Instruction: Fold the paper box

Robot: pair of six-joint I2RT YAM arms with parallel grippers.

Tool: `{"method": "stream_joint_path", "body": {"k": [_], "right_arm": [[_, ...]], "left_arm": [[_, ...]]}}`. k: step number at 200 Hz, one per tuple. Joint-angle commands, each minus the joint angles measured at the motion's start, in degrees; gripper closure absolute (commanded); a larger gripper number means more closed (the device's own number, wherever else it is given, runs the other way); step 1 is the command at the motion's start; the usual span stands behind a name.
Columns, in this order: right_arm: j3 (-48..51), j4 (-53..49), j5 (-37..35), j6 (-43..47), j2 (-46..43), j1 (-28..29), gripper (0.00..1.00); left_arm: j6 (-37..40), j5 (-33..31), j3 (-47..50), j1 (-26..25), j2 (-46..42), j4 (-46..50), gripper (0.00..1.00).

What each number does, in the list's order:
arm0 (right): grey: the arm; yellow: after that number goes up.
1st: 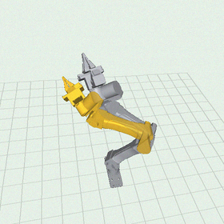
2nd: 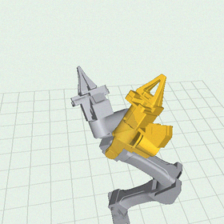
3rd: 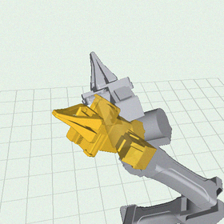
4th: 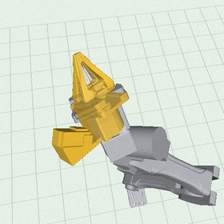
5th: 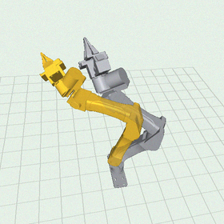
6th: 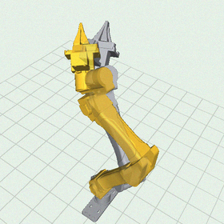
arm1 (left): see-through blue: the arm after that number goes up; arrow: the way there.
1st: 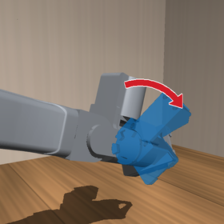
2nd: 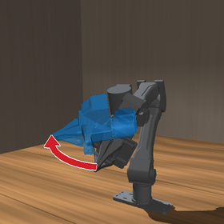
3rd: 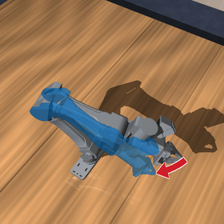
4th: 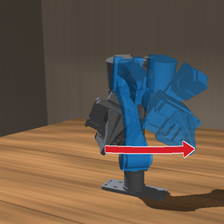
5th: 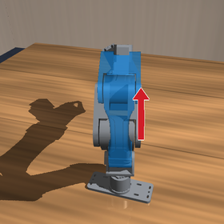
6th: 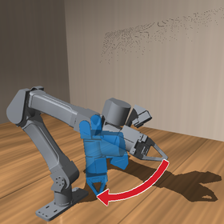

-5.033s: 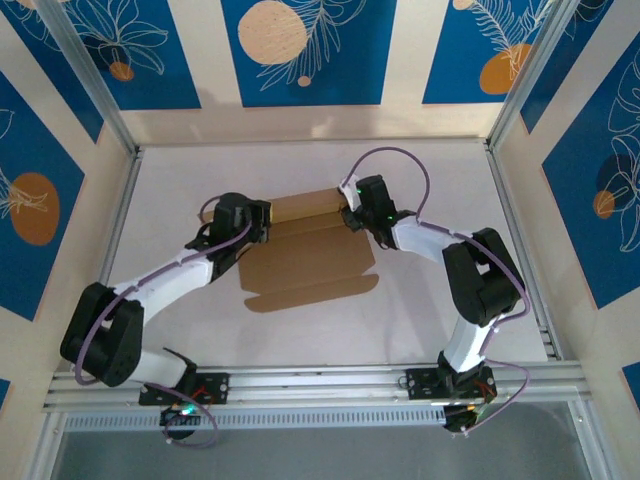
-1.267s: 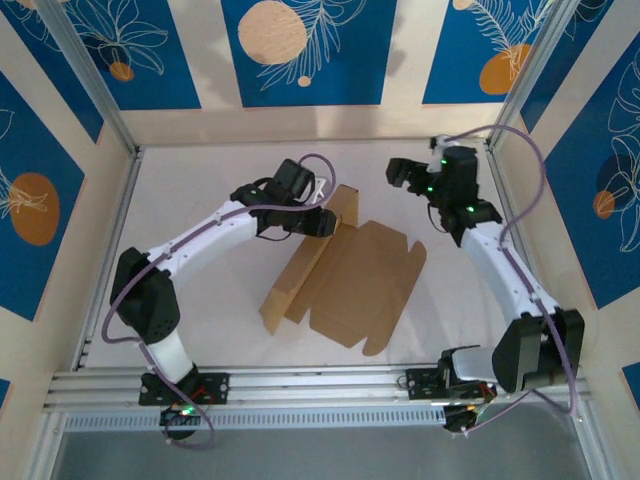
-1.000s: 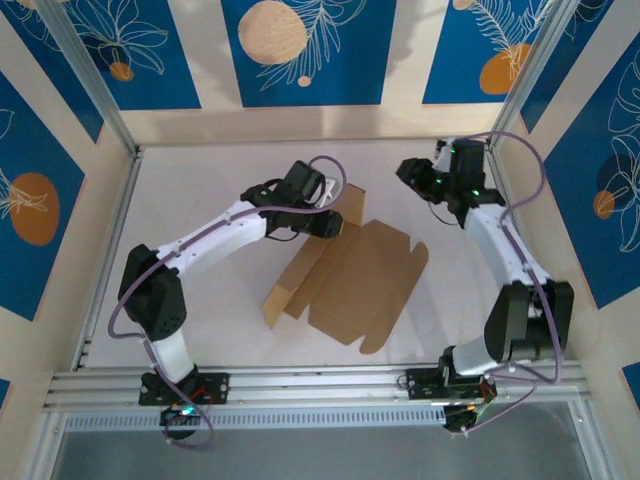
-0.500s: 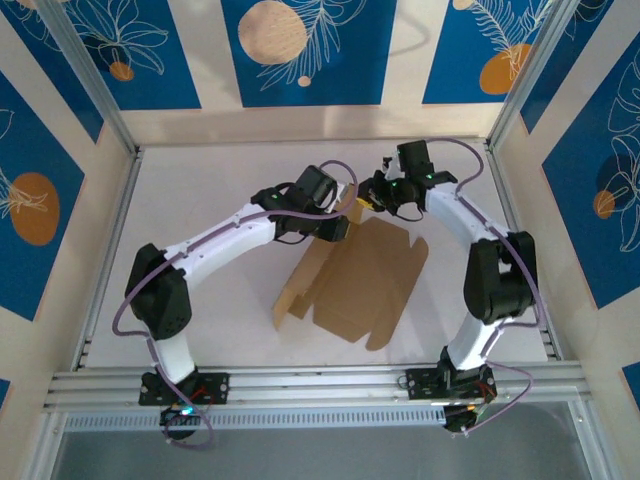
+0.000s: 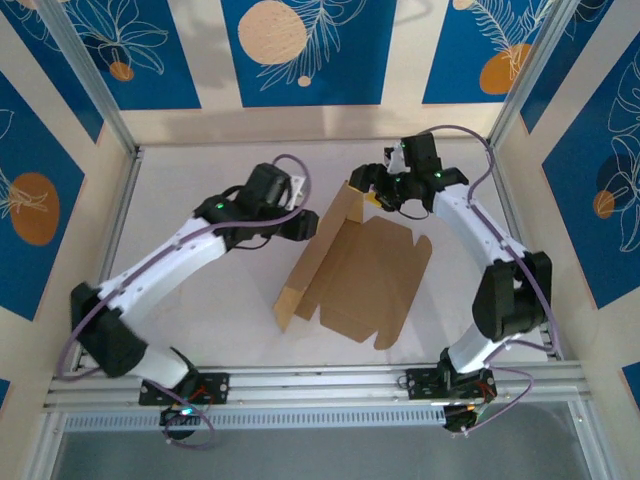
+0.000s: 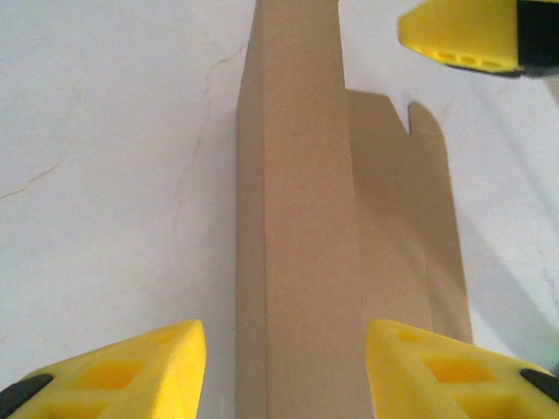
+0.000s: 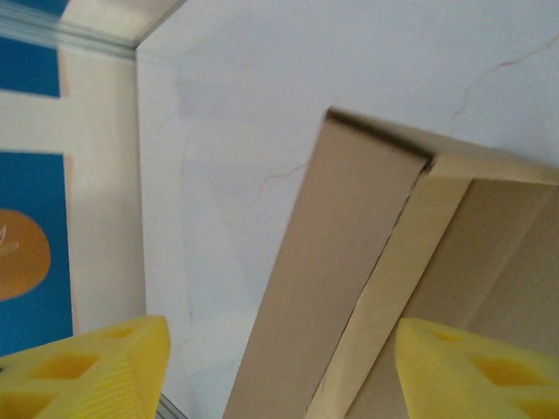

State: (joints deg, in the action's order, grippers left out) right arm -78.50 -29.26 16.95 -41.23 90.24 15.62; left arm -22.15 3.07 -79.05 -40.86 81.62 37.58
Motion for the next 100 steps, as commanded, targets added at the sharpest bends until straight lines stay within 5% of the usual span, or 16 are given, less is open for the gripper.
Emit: {"method": "stream_joint_path", "body": {"k": [1,50,100], "right_arm": [[6.0,-1.5,2.2,0.9,-5.1,1.7,0.25],[18.3,7.6,10.2,-7.1,-10.1,11.3,0.23],[26.4,26.1,11.2,-19.4,-8.6,15.4,0.37]], "left_arm": [[-2.1,2.4,5.8,1.1,-5.6,0.0,0.49],[-4.9,2.4,12.6,2.0,-16.4,1.5,0.5],[-8.0,2.2,15.2,3.6,-21.2,0.9,0.51]]}}
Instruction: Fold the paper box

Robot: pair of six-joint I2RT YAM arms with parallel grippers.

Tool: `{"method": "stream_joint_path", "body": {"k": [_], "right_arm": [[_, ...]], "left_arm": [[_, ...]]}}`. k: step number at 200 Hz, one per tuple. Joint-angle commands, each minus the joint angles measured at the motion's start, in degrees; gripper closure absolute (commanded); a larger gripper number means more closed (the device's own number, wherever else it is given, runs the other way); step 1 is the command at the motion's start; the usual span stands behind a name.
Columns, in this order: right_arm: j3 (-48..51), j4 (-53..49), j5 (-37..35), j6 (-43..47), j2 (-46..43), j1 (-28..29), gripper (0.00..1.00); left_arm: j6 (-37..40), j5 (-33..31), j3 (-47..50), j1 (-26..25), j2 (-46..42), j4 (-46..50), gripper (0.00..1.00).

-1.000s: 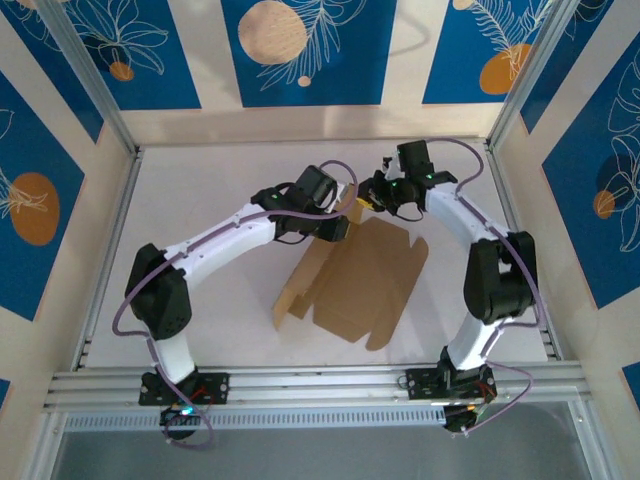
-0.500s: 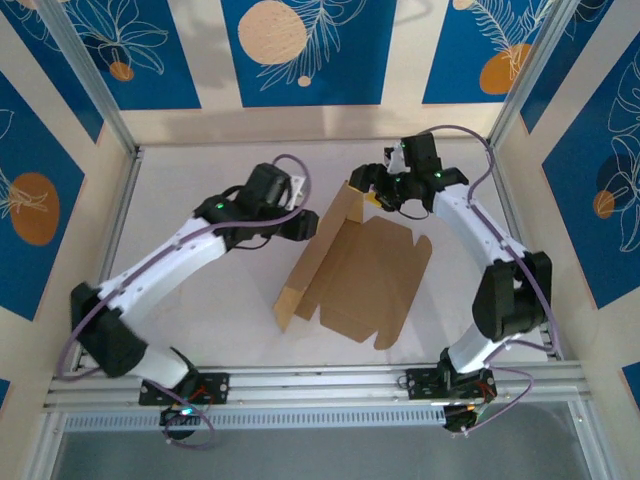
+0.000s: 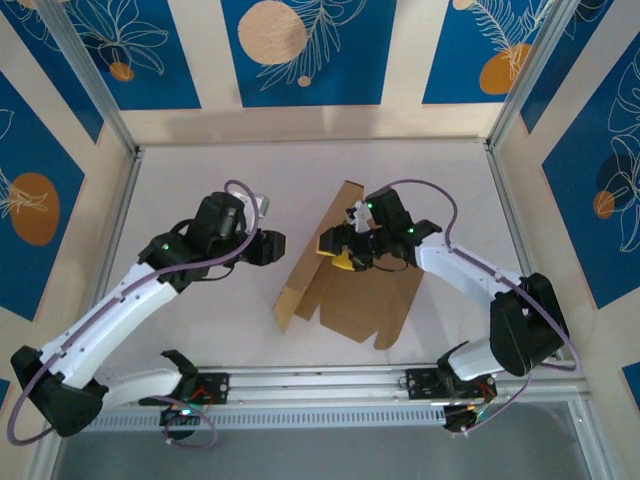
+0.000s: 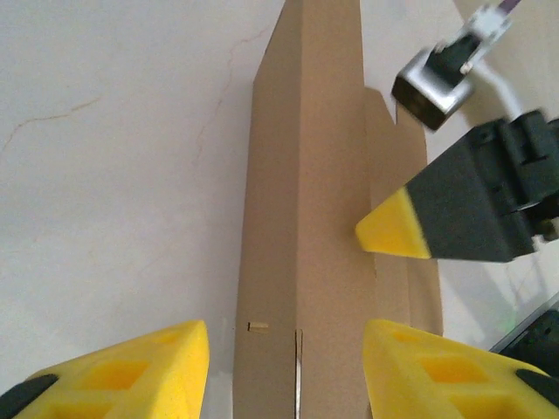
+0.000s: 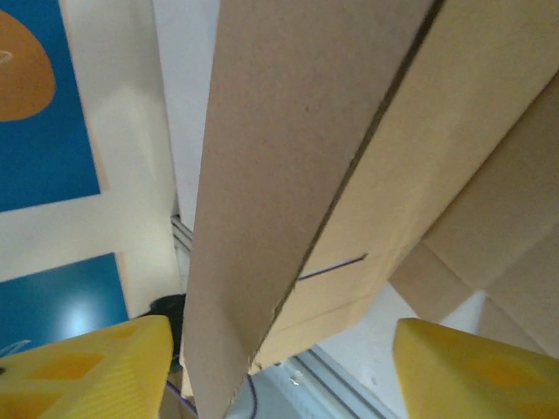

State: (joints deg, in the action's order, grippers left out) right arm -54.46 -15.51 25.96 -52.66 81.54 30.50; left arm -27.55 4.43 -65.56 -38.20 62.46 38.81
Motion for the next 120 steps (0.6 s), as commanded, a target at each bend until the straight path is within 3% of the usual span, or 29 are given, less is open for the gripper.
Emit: {"method": "stream_joint_path", "body": {"k": [1,36,74,120], "right_arm": [[2.5,12.8,2.1,-8.1,0.2,0.5,0.38],[8.1,29.6,-0.6,-17.3,0.3,0.6,0.6],[7.8,29.5,-9.1,-20.9,0.2,2.6,0.77],[12.4,40.0,-20.0,-27.1,-2.0,4.7,0.93]], "left_arm": [[-2.7,0.8,1.8,0.9,-2.2,-0.4,0.51],[-5.4,3.6,3.1,1.5,-4.3,-2.5,0.52],[-11.3,3.6,2.6,1.6,-6.5,-3.0,0.51],[-21.7,3.8,5.2,1.6,-9.9,-8.0,0.5]]}}
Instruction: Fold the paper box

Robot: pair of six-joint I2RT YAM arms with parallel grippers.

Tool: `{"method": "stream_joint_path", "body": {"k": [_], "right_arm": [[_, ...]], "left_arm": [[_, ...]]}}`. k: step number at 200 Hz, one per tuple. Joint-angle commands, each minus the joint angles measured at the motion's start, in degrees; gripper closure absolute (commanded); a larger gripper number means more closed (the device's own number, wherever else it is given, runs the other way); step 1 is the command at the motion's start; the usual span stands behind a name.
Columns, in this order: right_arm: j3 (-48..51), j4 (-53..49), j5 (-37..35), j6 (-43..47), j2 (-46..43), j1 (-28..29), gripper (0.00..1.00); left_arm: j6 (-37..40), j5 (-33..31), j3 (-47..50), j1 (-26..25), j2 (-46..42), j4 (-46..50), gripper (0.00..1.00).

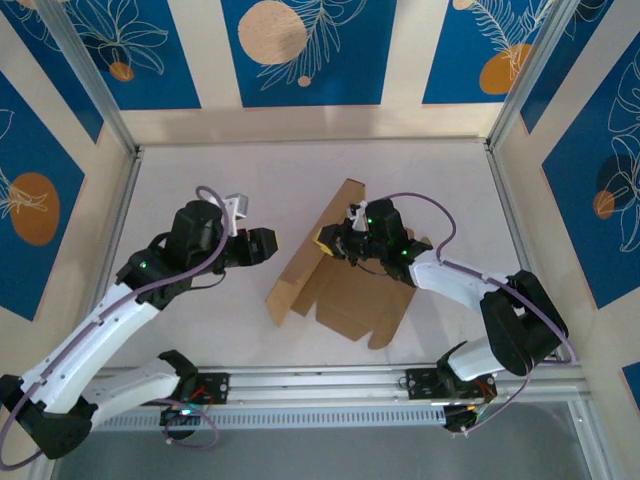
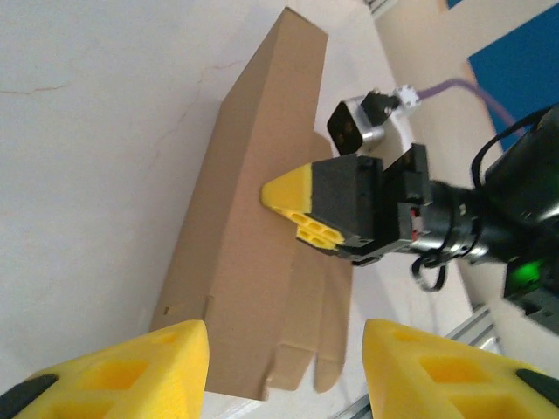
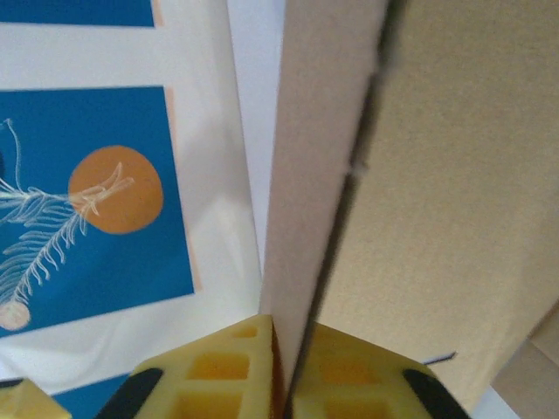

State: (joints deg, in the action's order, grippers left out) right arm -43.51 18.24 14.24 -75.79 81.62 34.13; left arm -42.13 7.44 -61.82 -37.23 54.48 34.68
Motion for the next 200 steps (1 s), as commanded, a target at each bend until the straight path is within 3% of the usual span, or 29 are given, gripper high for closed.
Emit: {"method": "stream_joint_path", "body": {"k": [1,27,66,93,171,200], "right_arm": [[1.5,6.3,-8.5,-4.1,-2.1,1.1,0.93],[1.2,7.1,-14.2,-4.7,-3.7,2.4,1.0],[0.0,3.7,-19.9,-5.2,-4.6,4.1,1.0],[1.8,5.7,-23.5,-8.1,-4.4,5.5,1.0],[3.6,7.0,-26.2,-10.1,-5.4,6.2,1.0],[3.3,7.6,-25.2,-10.2,-5.1,5.8,1.0]], "left_arm": [[-7.3,0.7,1.5,0.6,-2.0,-4.0,0.5],[-12.3,-0.5,2.0,0.6,-2.4,-5.1,0.5],[-26.1,1.7,3.7,0.6,1.6,-9.0,0.48],[-33.8,4.3,7.4,0.7,5.2,-16.9,0.43],[-37.7,3.1,12.4,0.6,6.6,-20.8,0.42],[-36.9,1.6,12.4,0.6,5.1,-16.5,0.4]]}}
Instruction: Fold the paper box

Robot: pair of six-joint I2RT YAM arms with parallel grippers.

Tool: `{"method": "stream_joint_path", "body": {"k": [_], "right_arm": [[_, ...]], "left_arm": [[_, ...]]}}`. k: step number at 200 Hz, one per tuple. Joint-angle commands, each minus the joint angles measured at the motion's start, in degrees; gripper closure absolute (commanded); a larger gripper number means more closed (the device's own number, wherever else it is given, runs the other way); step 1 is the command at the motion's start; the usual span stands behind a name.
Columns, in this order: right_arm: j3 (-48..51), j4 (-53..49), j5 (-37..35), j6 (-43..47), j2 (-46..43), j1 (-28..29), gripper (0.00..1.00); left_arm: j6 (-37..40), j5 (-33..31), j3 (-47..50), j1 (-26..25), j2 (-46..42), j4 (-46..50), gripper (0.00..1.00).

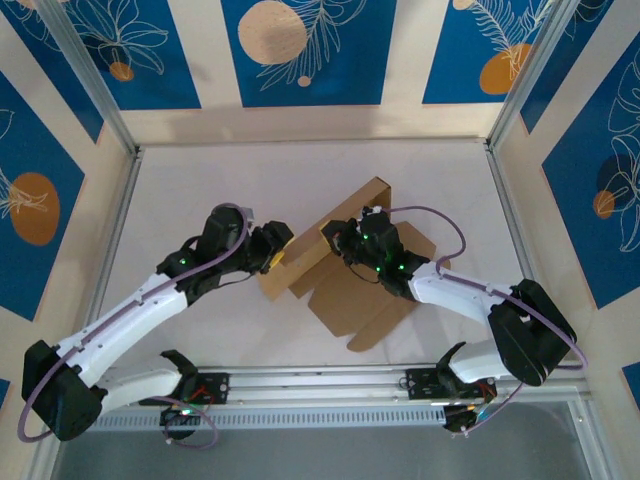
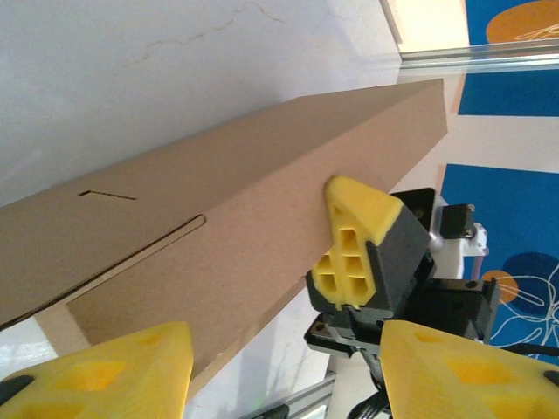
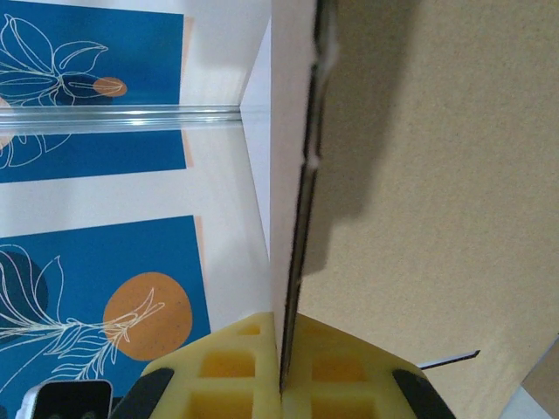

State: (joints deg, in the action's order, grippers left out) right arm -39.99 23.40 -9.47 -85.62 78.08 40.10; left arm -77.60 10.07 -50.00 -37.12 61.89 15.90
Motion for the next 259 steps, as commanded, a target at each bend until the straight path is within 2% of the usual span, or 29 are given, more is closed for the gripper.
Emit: {"method": "stream_joint_path", "body": {"k": [1,137,259], "right_arm": [[-0.2,2.5,-1.3,-0.4,-1.5,-0.2,1.0],[-2.1,3.2,0.2,-0.9,0.3,0.3,1.0],[-1.3,5.5,-0.2,-2.6,0.6,2.5,1.0]], "left_arm": [[-1.4,-1.1,0.7,0.5,-2.3,2.4,0.4],[-5.0,2.3,4.9,-0.2,0.8,-4.6,0.37],[-5.4,-0.1,3.3,-2.7,6.8,-12.0,0.37]]}}
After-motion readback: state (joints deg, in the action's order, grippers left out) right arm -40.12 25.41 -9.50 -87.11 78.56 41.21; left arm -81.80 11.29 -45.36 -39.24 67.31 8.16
